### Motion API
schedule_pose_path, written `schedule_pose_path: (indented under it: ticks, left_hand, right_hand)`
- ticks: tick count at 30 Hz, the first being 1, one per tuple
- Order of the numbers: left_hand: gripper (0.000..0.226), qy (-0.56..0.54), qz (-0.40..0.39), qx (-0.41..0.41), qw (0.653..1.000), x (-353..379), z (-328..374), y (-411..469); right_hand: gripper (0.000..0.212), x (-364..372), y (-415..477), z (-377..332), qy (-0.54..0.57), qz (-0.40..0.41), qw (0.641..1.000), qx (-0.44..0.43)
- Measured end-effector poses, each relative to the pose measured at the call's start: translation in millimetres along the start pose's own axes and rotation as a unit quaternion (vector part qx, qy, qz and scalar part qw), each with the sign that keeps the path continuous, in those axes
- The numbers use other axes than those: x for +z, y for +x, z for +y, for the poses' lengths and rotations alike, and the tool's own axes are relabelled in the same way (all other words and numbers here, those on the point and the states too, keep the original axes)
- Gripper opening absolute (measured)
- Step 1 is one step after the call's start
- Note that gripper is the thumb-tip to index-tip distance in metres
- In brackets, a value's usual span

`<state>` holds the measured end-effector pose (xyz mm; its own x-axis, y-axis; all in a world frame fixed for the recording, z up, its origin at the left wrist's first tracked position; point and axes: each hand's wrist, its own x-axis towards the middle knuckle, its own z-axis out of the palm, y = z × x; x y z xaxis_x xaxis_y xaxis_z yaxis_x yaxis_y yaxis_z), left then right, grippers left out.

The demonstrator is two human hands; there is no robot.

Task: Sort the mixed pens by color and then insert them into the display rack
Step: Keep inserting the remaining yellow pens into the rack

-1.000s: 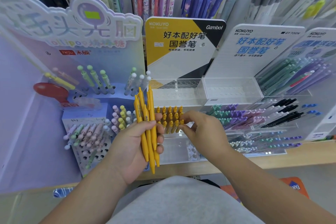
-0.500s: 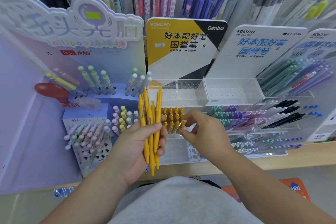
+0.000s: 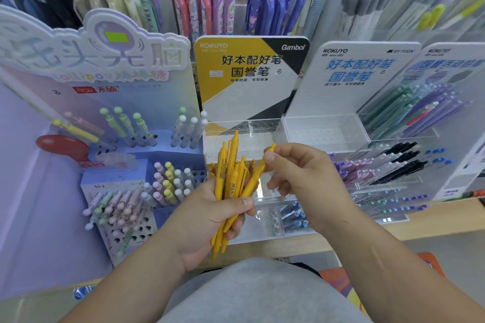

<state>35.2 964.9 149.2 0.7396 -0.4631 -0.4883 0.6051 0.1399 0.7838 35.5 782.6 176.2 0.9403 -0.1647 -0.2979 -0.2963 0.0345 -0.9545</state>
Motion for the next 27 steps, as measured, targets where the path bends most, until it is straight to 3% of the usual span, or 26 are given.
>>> schedule_pose_path:
  ticks: [3,12,19,27]
  left_hand:
    - [0.015,0.013,0.005,-0.005,1.0,0.5,0.3,1.6]
    - [0.034,-0.087,0.084,0.008,0.993,-8.3,2.7,10.3]
    - [0.028,-0.108,0.11,0.003,0.988,-10.5,-2.4,10.4]
    - [0.034,-0.111,0.093,0.004,0.989,-13.1,0.7,10.0]
  right_hand:
    - [0.015,-2.8,-0.8,0.2,-0.004,0.007,1.0,-0.008]
    - [0.009,-36.3,16.7,-25.5,-0.037,0.101,0.99,-0.092]
    - [0.007,-39.6,31.7,-11.6,-0.237,0.06,0.96,-0.138]
    - [0.011,-22.5,47.4,19.4,-0.413,0.04,0.893,-0.176]
